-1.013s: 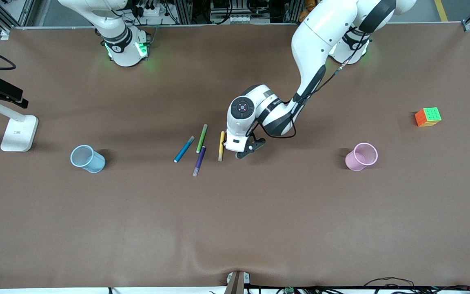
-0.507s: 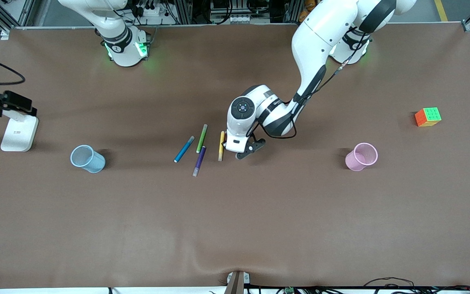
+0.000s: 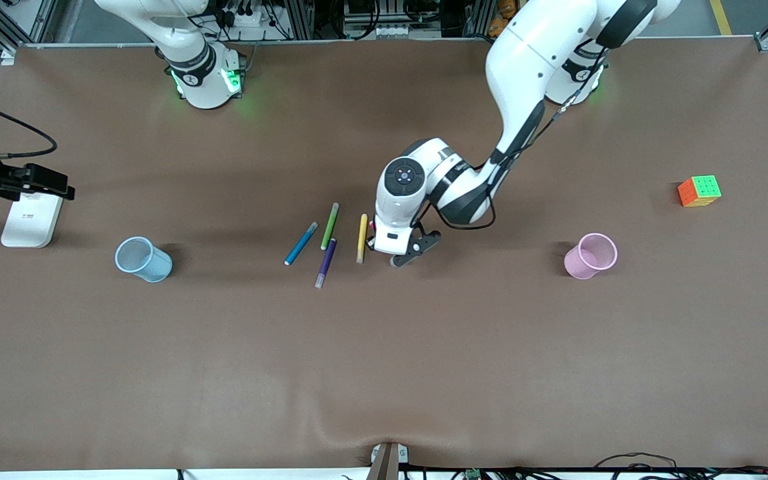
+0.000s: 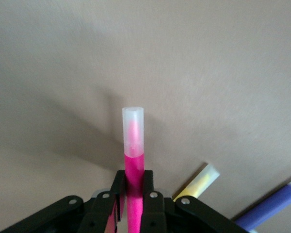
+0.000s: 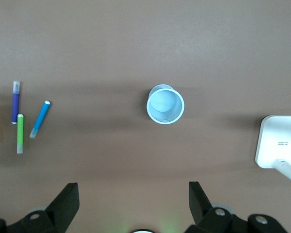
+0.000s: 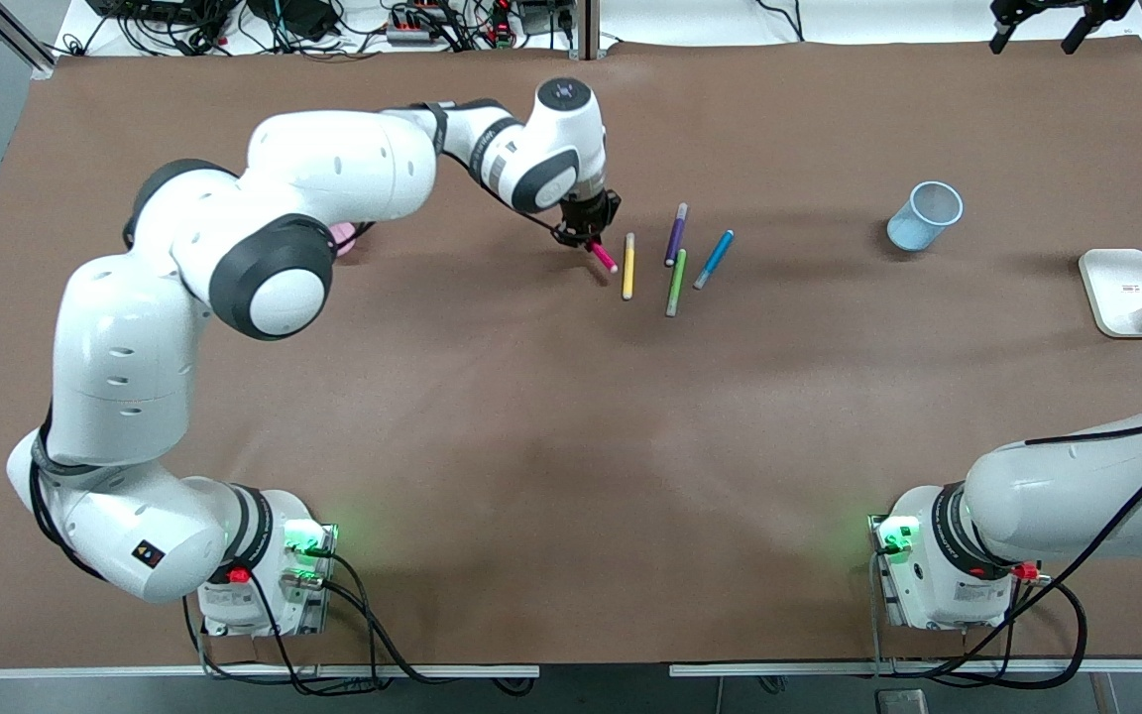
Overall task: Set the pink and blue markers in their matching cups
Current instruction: 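Lift the pink marker with the left gripper while the right gripper reaches the markers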
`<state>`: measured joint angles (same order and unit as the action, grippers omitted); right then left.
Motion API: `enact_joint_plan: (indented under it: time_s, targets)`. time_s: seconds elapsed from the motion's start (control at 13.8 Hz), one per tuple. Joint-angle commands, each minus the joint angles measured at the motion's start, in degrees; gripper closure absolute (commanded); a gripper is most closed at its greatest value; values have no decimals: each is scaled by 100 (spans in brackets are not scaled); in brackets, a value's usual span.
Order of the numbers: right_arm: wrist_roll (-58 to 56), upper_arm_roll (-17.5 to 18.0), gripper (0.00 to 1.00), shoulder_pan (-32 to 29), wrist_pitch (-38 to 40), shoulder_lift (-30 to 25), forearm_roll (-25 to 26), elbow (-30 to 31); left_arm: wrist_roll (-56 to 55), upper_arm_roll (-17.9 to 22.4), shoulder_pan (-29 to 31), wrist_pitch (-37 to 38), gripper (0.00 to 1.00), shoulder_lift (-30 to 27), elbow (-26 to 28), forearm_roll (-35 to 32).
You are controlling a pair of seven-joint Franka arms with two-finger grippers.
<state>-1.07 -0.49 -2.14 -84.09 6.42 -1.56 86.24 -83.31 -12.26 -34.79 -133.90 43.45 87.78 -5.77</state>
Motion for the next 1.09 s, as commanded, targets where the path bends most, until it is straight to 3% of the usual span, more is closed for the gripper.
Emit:
enact_joint_plan:
  time_s: [0.0, 0.14, 0.72, 1.01]
  targets:
    - [1035, 32, 0, 441, 42, 0, -2, -107, -63, -4, 78, 267, 100, -310, 90, -144]
    - [1564, 32, 0, 618, 33, 0, -2, -107, -54, -4, 130, 399, 100, -407, 108, -144]
    - [1672, 32, 0, 715, -11, 9, -300, -108, 595, -13, 640, 1303, 100, -951, 152, -144]
    - [1864, 32, 0, 741, -396, 350, -494, -99, 877, -22, 868, 1621, 100, -1119, 169, -144]
